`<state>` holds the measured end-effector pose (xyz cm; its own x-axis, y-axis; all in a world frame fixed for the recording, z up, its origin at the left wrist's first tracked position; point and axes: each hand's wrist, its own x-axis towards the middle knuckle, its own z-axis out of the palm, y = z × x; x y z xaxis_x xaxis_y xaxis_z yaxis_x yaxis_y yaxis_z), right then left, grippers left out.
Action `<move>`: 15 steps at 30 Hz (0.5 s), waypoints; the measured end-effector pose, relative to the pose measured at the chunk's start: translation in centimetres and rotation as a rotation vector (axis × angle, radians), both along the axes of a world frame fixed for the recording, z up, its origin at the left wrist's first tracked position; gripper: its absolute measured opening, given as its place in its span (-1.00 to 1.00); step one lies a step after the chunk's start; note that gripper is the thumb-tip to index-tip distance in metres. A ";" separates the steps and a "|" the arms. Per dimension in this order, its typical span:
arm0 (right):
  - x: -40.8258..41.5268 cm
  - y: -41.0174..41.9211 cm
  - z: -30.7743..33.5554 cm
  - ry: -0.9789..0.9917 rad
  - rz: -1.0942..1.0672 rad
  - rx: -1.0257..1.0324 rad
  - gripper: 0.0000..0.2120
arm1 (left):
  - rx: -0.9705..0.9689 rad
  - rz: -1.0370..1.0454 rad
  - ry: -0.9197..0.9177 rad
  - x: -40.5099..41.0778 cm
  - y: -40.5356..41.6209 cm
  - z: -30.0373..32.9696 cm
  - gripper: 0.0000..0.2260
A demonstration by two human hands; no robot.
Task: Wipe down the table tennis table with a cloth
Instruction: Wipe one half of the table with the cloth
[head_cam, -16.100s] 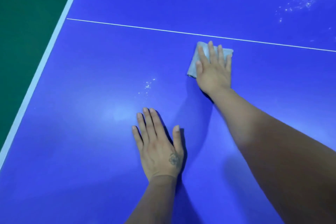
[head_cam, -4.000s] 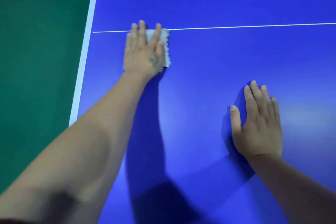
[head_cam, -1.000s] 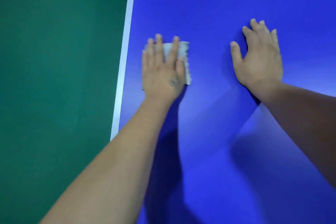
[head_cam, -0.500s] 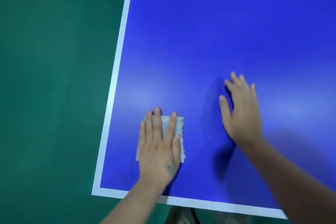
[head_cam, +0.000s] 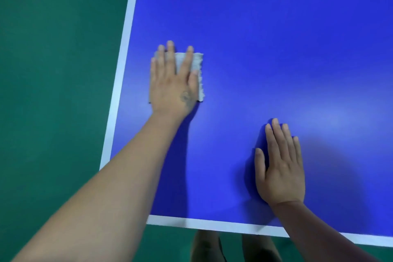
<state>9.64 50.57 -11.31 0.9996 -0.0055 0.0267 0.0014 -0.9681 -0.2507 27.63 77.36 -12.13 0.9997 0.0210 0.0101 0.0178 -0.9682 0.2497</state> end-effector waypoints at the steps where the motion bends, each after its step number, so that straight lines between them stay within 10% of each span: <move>1: 0.0 0.0 0.0 0.001 -0.002 0.002 -0.42 | 0.007 0.040 0.024 -1.2 1.2 0.3 -0.48; 7: 0.0 -0.1 0.1 0.002 -0.017 0.027 -0.41 | 0.055 0.165 0.135 -16.4 3.5 2.4 -0.48; 15: 0.2 -0.2 0.1 0.020 -0.020 0.016 -0.42 | -0.033 -0.209 0.201 -23.4 -6.7 2.8 -0.44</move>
<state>9.81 50.39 -11.19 0.9996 -0.0261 0.0060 -0.0236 -0.9638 -0.2655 4.22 70.62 -9.37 0.9643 -0.1887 -0.1860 -0.1288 -0.9473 0.2932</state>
